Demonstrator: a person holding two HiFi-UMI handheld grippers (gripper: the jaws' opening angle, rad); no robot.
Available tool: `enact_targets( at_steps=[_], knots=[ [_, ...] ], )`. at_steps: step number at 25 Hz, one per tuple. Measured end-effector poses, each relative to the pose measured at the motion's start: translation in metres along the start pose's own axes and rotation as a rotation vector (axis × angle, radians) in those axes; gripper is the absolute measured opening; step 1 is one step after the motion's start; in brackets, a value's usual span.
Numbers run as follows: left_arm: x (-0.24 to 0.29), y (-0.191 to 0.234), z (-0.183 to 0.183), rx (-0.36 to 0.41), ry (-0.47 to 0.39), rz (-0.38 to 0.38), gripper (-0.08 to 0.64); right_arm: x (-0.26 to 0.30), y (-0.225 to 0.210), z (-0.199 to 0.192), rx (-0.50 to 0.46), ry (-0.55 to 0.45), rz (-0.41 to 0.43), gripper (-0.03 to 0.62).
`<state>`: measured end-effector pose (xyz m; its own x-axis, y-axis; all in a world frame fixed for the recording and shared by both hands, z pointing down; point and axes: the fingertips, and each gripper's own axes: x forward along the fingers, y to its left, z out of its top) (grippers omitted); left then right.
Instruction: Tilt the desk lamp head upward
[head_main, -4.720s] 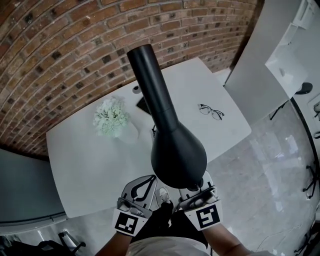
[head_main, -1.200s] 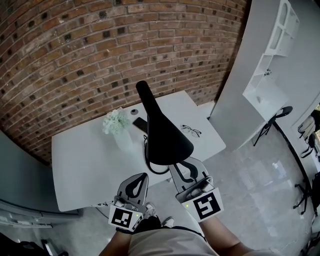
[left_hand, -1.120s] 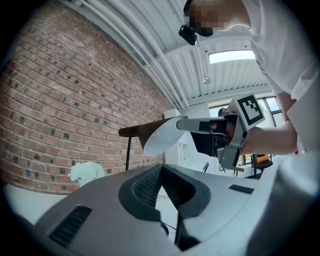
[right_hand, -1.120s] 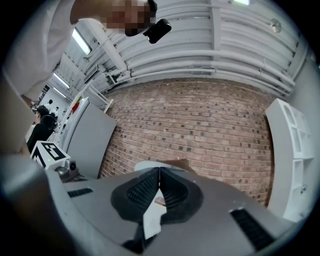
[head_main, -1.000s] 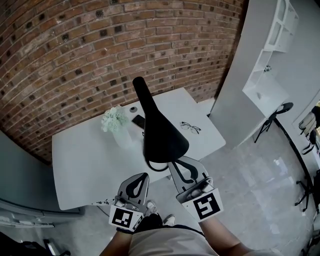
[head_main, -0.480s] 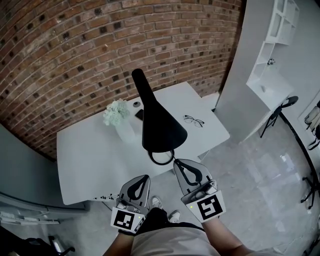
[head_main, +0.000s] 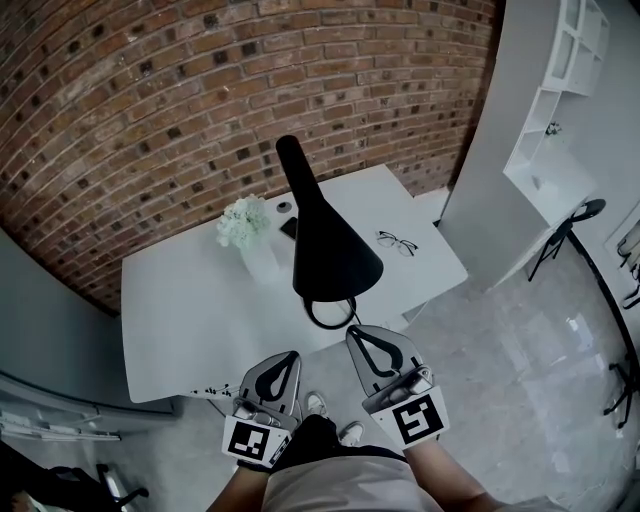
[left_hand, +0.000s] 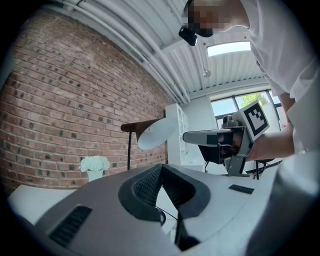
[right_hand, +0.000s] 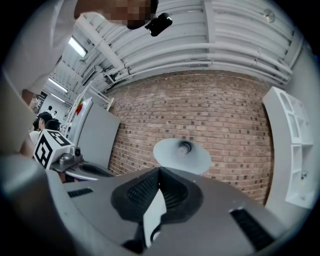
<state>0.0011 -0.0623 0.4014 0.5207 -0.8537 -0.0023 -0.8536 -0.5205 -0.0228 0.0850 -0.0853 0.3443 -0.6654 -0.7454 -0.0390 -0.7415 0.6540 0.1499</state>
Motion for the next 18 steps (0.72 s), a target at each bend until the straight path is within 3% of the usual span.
enact_targets(
  at_steps=[18],
  knots=[
    [0.020, -0.021, 0.003, 0.024, 0.022, -0.068, 0.006, -0.008, -0.019, 0.000, 0.024, -0.015, -0.028, 0.015]
  ],
)
